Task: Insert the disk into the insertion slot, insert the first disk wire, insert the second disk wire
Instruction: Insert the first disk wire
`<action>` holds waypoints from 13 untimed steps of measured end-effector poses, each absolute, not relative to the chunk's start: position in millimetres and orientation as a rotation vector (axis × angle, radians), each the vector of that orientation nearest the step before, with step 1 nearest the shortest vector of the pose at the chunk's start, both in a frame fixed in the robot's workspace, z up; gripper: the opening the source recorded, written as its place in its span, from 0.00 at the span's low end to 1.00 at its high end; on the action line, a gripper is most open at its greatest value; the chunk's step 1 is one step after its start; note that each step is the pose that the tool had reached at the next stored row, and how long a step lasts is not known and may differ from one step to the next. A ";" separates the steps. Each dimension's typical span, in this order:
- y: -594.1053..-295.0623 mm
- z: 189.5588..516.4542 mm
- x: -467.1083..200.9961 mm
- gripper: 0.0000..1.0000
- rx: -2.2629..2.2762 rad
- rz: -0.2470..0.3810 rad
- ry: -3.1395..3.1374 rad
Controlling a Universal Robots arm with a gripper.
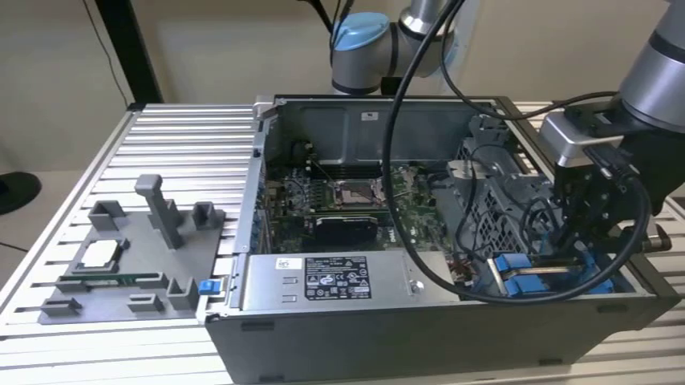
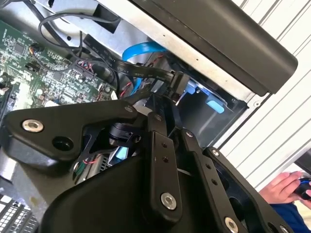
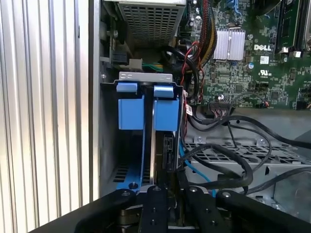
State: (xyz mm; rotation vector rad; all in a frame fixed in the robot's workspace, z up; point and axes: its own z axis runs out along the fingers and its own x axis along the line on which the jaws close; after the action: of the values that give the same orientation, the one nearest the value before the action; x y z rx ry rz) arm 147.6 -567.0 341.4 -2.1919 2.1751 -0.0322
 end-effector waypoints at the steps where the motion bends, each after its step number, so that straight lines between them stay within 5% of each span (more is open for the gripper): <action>1: -567.1 341.4 147.8 0.00 -2.188 -0.033 2.180; 13: -567.2 334.6 149.9 0.00 -2.184 -0.035 2.185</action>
State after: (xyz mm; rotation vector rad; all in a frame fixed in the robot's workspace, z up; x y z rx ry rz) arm 149.9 -567.2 334.6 -2.1841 2.1855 -0.0351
